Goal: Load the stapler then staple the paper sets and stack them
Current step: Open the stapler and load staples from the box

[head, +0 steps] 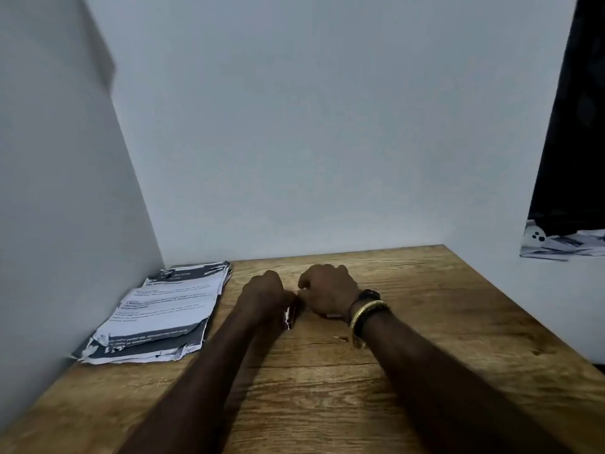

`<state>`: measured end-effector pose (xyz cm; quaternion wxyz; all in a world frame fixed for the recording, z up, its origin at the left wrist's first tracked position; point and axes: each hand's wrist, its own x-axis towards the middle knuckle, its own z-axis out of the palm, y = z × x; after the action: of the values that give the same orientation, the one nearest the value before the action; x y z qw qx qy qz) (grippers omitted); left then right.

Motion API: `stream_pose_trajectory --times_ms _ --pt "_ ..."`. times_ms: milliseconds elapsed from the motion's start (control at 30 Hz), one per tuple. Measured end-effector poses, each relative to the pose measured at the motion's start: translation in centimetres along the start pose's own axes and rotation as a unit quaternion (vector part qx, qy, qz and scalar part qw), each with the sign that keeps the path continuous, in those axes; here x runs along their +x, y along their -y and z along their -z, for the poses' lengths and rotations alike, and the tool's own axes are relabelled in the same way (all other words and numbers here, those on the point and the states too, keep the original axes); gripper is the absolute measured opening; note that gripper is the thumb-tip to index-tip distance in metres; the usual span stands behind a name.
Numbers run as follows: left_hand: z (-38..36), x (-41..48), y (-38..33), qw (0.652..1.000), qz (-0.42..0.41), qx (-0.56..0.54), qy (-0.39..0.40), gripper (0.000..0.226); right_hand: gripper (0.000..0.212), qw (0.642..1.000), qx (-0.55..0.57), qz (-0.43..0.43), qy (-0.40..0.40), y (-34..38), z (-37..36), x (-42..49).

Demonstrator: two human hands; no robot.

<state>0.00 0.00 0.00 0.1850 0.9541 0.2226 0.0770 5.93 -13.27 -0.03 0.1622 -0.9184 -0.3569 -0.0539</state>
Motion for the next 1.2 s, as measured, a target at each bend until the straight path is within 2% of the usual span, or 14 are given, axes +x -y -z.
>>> stream_pose_trajectory --times_ms 133,200,367,467,567,667,733,767,800,900,1033,1200 --pt "-0.3 0.3 0.6 0.997 -0.001 -0.072 -0.004 0.012 0.028 1.0 0.027 -0.004 0.009 -0.3 -1.0 0.1" --pt "-0.7 0.4 1.0 0.993 -0.002 -0.114 -0.018 0.024 0.029 0.999 0.05 -0.004 0.006 -0.6 -1.4 0.4" --pt "-1.5 0.3 1.4 0.983 -0.011 -0.172 -0.064 0.019 0.02 0.99 0.135 -0.025 -0.015 -1.4 -1.8 0.9" --pt "-1.4 0.0 1.2 0.963 -0.022 -0.239 -0.123 0.015 0.011 0.959 0.275 -0.034 -0.063 -1.2 -1.6 0.9" --pt "-1.3 -0.2 0.9 0.941 -0.04 -0.302 -0.149 0.023 0.003 0.91 0.399 -0.061 -0.098 -1.0 -1.2 1.0" --pt "-1.2 -0.2 0.9 0.911 -0.017 -0.4 -0.099 0.031 0.009 0.862 0.491 -0.071 -0.102 -1.3 -1.2 1.1" --pt "-1.2 -0.3 1.0 0.895 -0.003 -0.445 -0.034 0.012 0.016 0.842 0.526 -0.061 -0.101 -1.5 -1.5 1.2" --pt "-1.2 -0.4 1.0 0.894 -0.007 -0.448 -0.015 0.007 0.017 0.837 0.535 -0.057 -0.102 -1.6 -1.6 1.3" --pt "-1.2 -0.3 1.0 0.896 -0.013 -0.444 -0.013 0.013 0.017 0.832 0.542 -0.054 -0.102 -1.6 -1.7 1.3" --pt "-1.2 -0.4 0.9 0.91 -0.028 -0.411 -0.041 0.013 0.011 0.811 0.575 -0.041 -0.097 -1.6 -1.7 1.3" --pt "-1.1 -0.3 0.7 0.922 -0.032 -0.38 -0.074 0.018 0.016 0.799 0.592 -0.026 -0.102 -1.3 -1.5 1.1" --pt "-0.7 -0.2 0.8 0.917 -0.038 -0.382 -0.109 0.016 0.012 0.79 0.604 -0.02 -0.109 -0.9 -1.4 1.2"
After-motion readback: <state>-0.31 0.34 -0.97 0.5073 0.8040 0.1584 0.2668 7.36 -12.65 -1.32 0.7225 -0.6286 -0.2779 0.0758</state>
